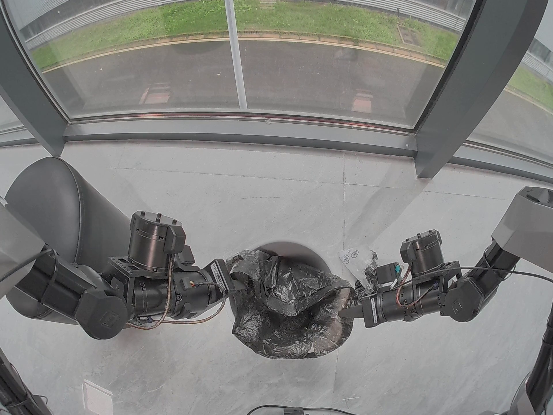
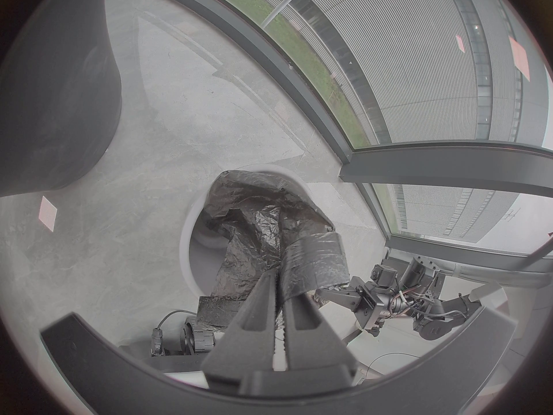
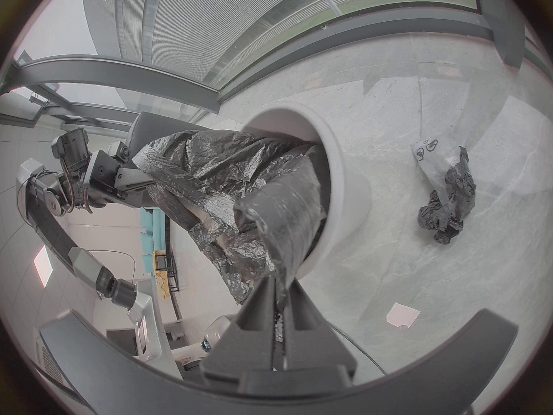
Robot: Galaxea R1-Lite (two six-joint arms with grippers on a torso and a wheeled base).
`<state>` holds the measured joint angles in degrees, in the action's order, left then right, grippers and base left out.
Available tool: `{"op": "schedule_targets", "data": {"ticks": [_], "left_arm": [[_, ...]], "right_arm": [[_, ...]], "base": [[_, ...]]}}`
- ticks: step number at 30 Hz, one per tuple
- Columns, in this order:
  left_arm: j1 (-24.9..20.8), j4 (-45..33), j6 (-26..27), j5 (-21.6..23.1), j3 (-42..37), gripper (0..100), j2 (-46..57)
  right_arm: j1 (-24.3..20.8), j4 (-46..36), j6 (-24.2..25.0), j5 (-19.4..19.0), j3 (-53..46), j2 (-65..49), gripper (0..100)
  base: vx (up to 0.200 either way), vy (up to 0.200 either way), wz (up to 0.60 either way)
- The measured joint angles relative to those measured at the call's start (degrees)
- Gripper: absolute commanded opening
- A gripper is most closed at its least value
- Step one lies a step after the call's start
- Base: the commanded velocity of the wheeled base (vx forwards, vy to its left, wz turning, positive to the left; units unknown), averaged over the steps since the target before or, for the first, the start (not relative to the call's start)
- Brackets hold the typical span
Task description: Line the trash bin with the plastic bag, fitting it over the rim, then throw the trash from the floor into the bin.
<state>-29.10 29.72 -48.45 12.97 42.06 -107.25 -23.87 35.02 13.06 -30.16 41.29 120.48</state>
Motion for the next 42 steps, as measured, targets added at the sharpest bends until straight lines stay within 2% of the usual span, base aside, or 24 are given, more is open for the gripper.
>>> {"op": "schedule_targets", "data": {"ticks": [5,6,22,27,30,35,37,40,42], "left_arm": [[0.02,0.44,-0.05,-0.11,-0.17,0,-1.01],[0.02,0.46,-0.05,-0.11,-0.17,0,-1.16],[0.0,0.5,-0.02,-0.24,-0.46,0,-1.01],[0.0,0.57,-0.05,-0.22,-0.5,0,-0.71],[0.0,0.66,-0.05,-0.22,-0.72,0,-0.4],[0.0,1.45,-0.05,-0.2,-1.32,0,0.23],[0.0,1.69,-0.02,-0.2,-1.54,0,0.44],[0.0,2.08,-0.02,-0.2,-1.88,0,0.72],[0.0,2.29,-0.05,-0.2,-2.04,0,0.87]], "right_arm": [[1.5,0.22,-0.01,0.11,-0.39,0.11,0],[1.63,0.22,-0.06,0.13,-0.48,0.13,100],[2.27,6.28,-0.61,1.29,-3.75,-2.79,100],[0.96,6.33,-0.79,3.95,-3.5,-6.62,100],[-1.43,6.33,-0.9,9.36,-2.4,-7.83,100],[-8.09,6.39,-2.9,27.01,0.93,-7.72,100],[-11.48,6.52,-4.55,32.59,2.36,-6.6,100],[-16.59,6.66,-6.6,39.7,4.68,-3.83,100],[-19.41,6.63,-7.94,43.04,6.61,-1.44,100]], "base": [[0.0,0.0,0.0],[0.0,0.0,0.0],[0.0,0.0,0.0],[0.0,0.0,0.0],[0.0,0.0,0.0],[0.0,0.0,0.0],[0.0,0.0,0.0],[0.0,0.0,0.0],[0.0,0.0,0.0]]}}
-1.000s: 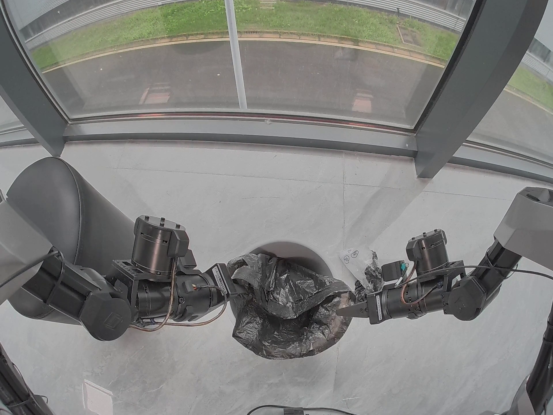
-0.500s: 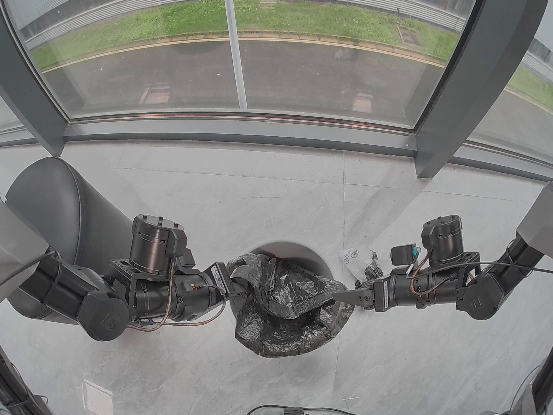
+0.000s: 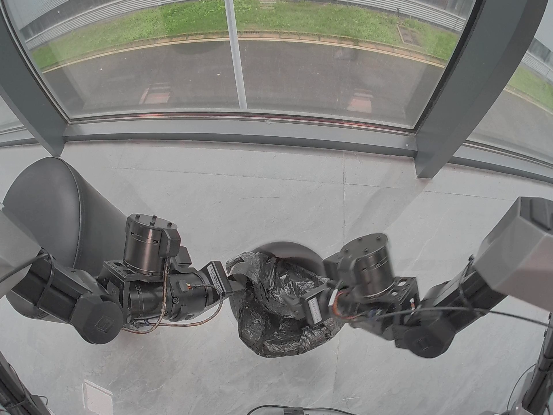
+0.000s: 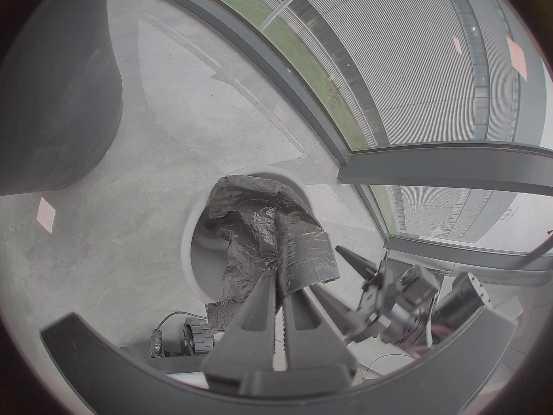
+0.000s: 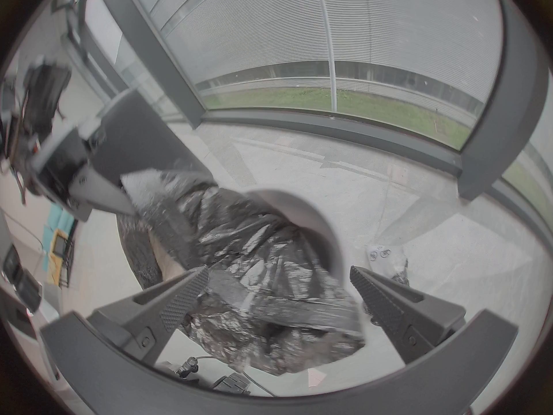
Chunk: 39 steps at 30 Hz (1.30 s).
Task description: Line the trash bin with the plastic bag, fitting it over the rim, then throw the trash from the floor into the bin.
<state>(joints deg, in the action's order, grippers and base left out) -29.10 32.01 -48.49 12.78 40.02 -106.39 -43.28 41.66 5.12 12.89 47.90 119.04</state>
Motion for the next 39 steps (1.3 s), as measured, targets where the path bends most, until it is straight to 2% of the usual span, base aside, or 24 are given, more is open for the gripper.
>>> {"op": "schedule_targets", "data": {"ticks": [3,7,18,22,25,31,36,39], "left_arm": [[0.0,0.22,0.0,0.05,-0.22,0,0.21],[0.0,0.34,0.0,0.05,-0.26,0,0.33],[0.02,0.39,0.0,0.09,-0.11,0,0.33],[0.0,0.39,0.0,0.11,-0.12,0,0.33],[0.0,0.41,0.0,0.09,-0.17,0,0.33],[0.0,0.39,0.0,0.09,-0.23,0,0.35],[0.0,0.39,0.0,0.06,-0.34,0,0.38],[0.0,0.41,0.0,0.06,-0.37,0,0.38]], "right_arm": [[-3.88,0.06,-2.58,2.35,2.86,3.43,100],[-5.92,0.11,-3.73,3.1,4.55,6.88,100],[-6.14,0.27,-3.75,4.52,5.66,11.8,100],[-6.06,0.68,-4.85,9.19,6.31,12.76,100],[-6.06,3.58,-6.18,12.42,6.99,13.57,100],[-6.01,9.67,-10.02,15.77,7.5,14.97,100],[-6.0,14.07,-11.65,17.03,7.73,16.07,100],[-5.97,20.09,-14.15,17.85,7.69,17.13,100]], "base": [[0.0,0.0,0.0],[0.0,0.0,0.0],[0.0,0.0,0.0],[0.0,0.0,0.0],[0.0,0.0,0.0],[0.0,0.0,0.0],[0.0,0.0,0.0],[0.0,0.0,0.0]]}}
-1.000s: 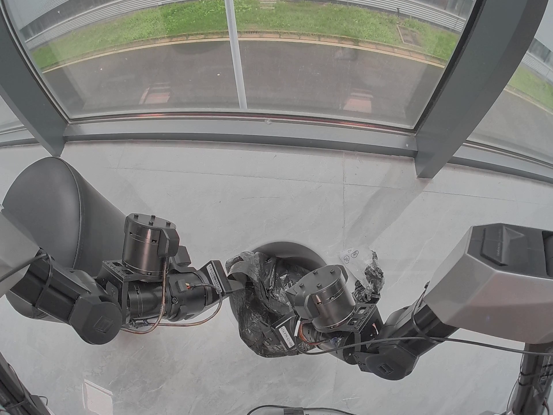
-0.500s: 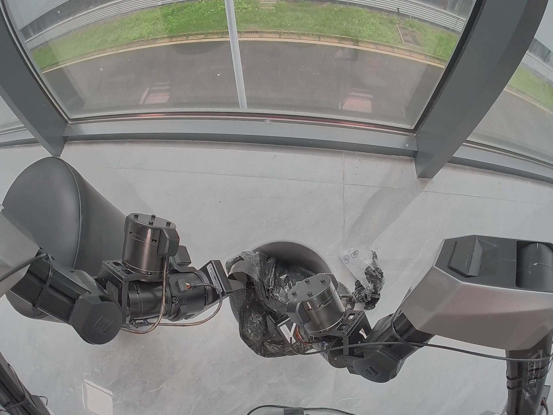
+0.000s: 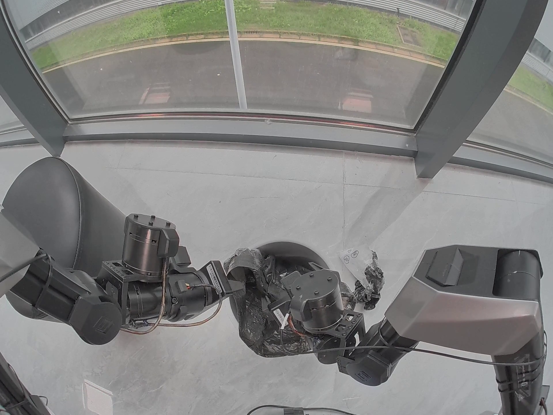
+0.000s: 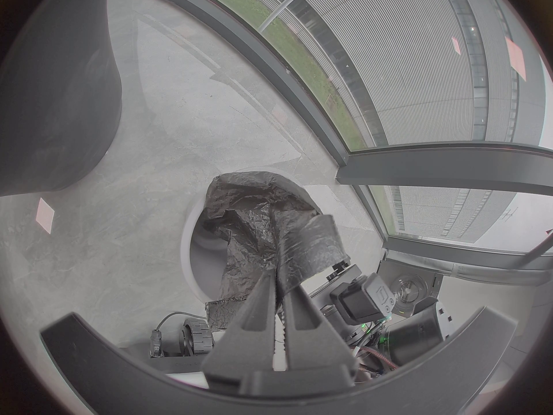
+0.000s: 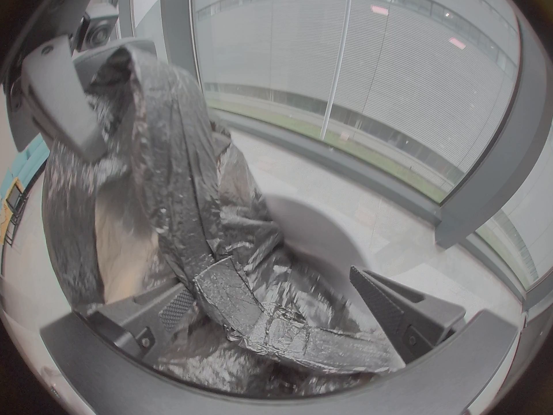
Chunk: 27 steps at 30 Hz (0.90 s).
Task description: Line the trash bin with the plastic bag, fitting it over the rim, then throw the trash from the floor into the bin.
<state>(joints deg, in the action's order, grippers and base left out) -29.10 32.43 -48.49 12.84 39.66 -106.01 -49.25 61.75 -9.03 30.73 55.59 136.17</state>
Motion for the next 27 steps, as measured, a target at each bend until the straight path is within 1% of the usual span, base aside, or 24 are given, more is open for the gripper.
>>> {"op": "schedule_targets", "data": {"ticks": [3,5,12,17,27], "left_arm": [[0.0,0.0,0.0,0.0,0.0,0,0.02],[0.0,0.0,0.0,-0.01,0.0,0,0.04],[0.16,-0.02,0.02,-0.01,-0.02,0,0.06],[0.44,-0.02,0.11,-0.15,0.0,0,0.15],[1.21,0.11,0.6,-0.37,0.37,0,0.39]], "right_arm": [[0.05,4.3,-2.65,1.01,-0.22,1.16,100],[0.27,5.5,-3.47,1.37,-0.3,1.68,100],[2.54,5.86,-3.9,1.58,-0.33,2.17,100],[5.21,5.89,-4.13,1.56,0.09,0.66,100],[8.81,5.94,-4.57,1.37,2.6,-2.07,100]], "base": [[0.0,0.0,0.0],[0.0,0.0,0.0],[0.0,0.0,0.0],[0.0,0.0,0.0],[0.0,0.0,0.0]]}}
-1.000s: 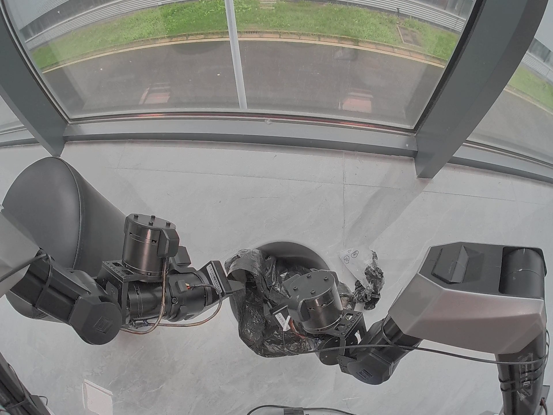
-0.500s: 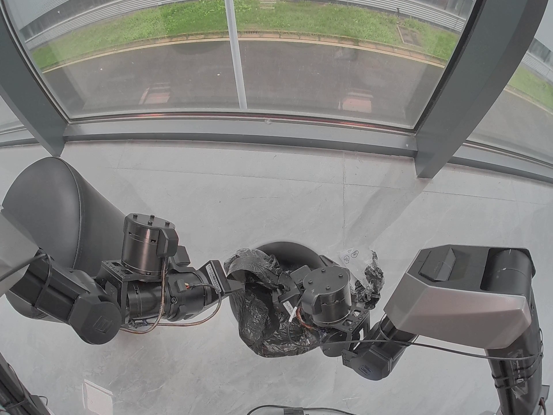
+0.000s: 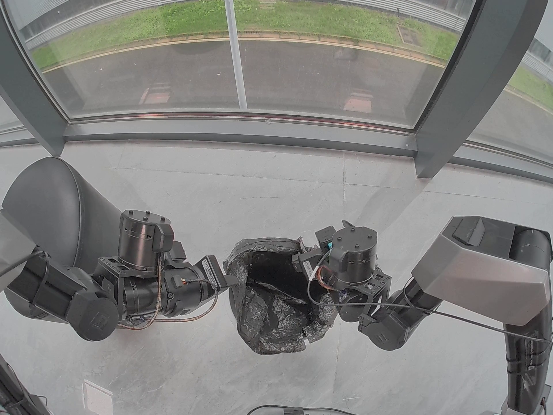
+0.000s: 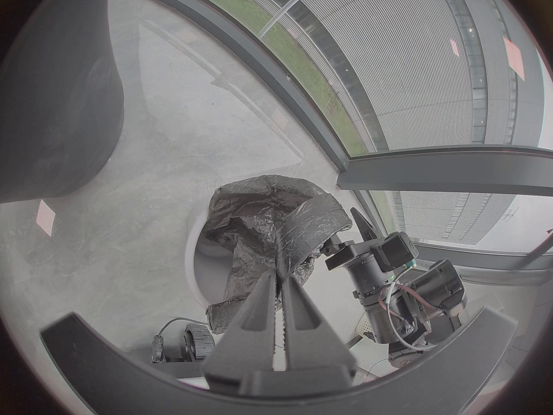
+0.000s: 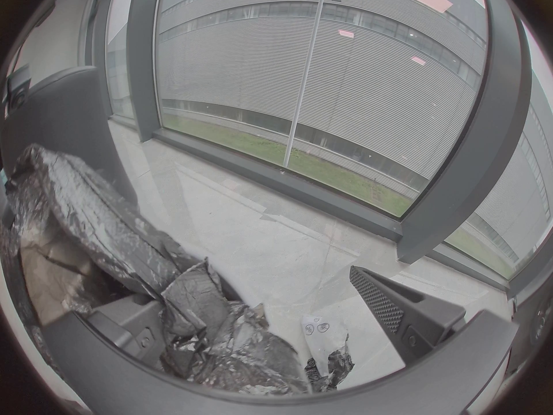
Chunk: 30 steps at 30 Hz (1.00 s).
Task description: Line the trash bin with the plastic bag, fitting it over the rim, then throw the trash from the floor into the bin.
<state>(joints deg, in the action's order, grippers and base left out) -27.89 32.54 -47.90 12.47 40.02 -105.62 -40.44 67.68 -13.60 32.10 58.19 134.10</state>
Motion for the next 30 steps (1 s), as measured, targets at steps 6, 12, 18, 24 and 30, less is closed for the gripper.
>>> {"op": "schedule_targets", "data": {"ticks": [6,12,18,24,30], "left_arm": [[1.66,4.08,0.72,0.37,0.33,0,-0.52],[3.45,8.0,3.12,0.66,0.52,0,-3.1],[4.06,10.52,3.97,0.66,0.49,0,-6.18],[4.13,12.08,4.6,0.44,0.2,0,-7.75],[4.06,11.89,5.67,0.55,0.09,100,-8.22]], "right_arm": [[1.28,0.11,0.09,-0.55,1.66,0.17,100],[2.6,2.77,0.22,-0.93,3.66,1.74,100],[3.12,5.18,0.28,-2.11,4.22,3.36,100],[3.23,5.5,0.33,-2.22,4.3,4.16,100],[3.21,5.5,0.39,-2.22,4.38,4.39,100]], "base": [[0.0,0.0,0.0],[0.0,0.0,0.0],[0.0,0.0,0.0],[0.0,0.0,0.0],[0.0,0.0,0.0]]}}
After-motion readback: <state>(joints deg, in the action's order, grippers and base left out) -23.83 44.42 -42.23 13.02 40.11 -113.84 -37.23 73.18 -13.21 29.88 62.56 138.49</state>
